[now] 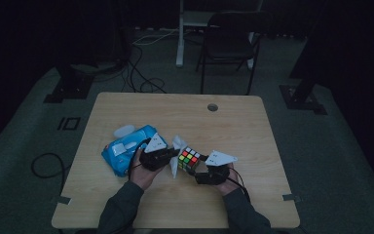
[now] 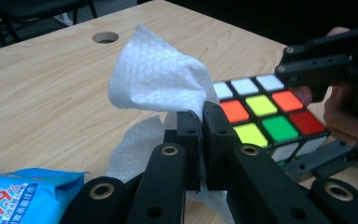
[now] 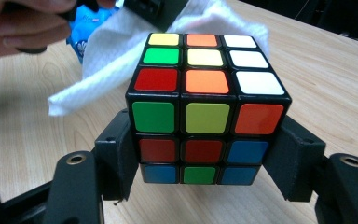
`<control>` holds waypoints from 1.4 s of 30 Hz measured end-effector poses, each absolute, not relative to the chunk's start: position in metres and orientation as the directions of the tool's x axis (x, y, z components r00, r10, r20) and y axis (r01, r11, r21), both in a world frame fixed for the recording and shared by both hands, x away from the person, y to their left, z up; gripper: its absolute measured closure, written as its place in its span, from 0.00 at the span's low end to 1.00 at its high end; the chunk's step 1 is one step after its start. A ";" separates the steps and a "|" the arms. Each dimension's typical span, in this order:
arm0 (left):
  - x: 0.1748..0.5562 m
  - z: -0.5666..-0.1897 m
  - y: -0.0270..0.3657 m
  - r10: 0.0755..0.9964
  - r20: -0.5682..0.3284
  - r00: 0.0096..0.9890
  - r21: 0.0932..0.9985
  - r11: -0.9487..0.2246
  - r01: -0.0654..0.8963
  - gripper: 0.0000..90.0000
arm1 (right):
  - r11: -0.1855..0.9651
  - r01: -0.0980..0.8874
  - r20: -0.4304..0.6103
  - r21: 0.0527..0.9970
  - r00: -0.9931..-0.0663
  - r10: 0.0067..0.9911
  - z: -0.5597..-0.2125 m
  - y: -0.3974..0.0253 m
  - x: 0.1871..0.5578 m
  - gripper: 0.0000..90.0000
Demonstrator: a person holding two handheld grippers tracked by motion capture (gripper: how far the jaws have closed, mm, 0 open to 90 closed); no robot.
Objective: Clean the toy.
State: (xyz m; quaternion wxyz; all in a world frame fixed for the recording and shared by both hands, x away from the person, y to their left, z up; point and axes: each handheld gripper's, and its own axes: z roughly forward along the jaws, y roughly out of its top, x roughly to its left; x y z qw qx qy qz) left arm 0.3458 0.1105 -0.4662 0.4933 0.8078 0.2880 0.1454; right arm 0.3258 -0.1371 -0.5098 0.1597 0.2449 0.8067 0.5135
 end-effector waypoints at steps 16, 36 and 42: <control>0.342 -0.454 0.109 0.571 -0.090 0.816 0.904 -0.298 0.308 0.98 | 0.403 0.217 -0.039 0.889 -0.841 0.539 -0.516 -0.129 0.324 0.38; 0.350 -0.466 0.111 0.578 -0.102 0.810 0.886 -0.316 0.338 0.98 | 0.354 0.204 -0.020 0.913 -0.842 0.539 -0.508 -0.137 0.323 0.38; 0.351 -0.467 0.117 0.556 -0.136 0.820 0.895 -0.286 0.342 0.98 | 0.323 0.196 0.000 0.926 -0.855 0.519 -0.505 -0.139 0.322 0.38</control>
